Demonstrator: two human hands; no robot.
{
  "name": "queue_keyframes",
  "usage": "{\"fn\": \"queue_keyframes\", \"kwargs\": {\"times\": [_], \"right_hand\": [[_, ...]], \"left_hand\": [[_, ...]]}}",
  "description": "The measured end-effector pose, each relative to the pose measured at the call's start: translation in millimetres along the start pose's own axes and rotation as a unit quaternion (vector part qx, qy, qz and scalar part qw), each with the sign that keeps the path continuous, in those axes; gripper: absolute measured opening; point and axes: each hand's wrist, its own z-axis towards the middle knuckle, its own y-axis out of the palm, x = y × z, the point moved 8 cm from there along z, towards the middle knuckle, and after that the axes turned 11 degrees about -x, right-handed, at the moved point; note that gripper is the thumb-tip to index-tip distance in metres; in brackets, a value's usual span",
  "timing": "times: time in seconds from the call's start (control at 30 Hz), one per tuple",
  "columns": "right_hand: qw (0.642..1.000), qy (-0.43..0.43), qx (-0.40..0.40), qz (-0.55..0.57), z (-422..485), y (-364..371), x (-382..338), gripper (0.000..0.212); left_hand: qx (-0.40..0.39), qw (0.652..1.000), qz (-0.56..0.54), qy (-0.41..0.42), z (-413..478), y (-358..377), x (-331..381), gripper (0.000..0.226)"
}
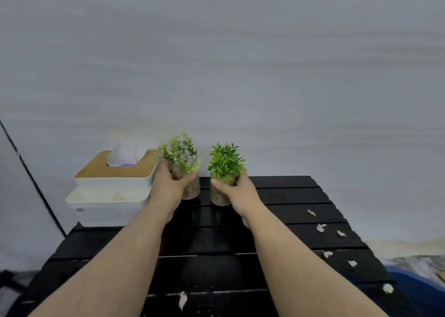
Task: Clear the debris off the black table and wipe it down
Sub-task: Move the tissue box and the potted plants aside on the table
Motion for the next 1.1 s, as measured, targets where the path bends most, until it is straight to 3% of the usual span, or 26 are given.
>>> {"fn": "queue_keyframes", "kwargs": {"times": [0.17, 0.4, 0.53, 0.73, 1.0, 1.1], "right_hand": [[1.000, 0.008, -0.002, -0.007, 5, 27, -1, 0.050], [0.998, 0.058, -0.014, 0.003, -12, 12, -5, 0.089], [0.997, 0.073, 0.001, -0.034, -49, -9, -22, 0.076], [0.990, 0.060, 0.020, -0.129, -164, -31, -71, 0.030], [0.933, 0.077, 0.006, -0.351, -377, -59, -90, 0.033], [0.877, 0.099, 0.033, -0.469, -422, -82, -79, 0.040]], "left_hand": [[0.013, 1.000, 0.005, -0.012, -10, -11, -8, 0.047], [0.010, 0.998, -0.012, -0.062, -30, -8, -23, 0.062], [0.011, 0.996, 0.043, -0.082, -61, -16, -10, 0.065], [-0.039, 0.989, 0.133, -0.049, -169, -18, 47, 0.032], [-0.166, 0.956, 0.243, -0.011, -372, 56, 83, 0.040], [-0.208, 0.920, 0.331, -0.009, -413, 96, 83, 0.046]]}}
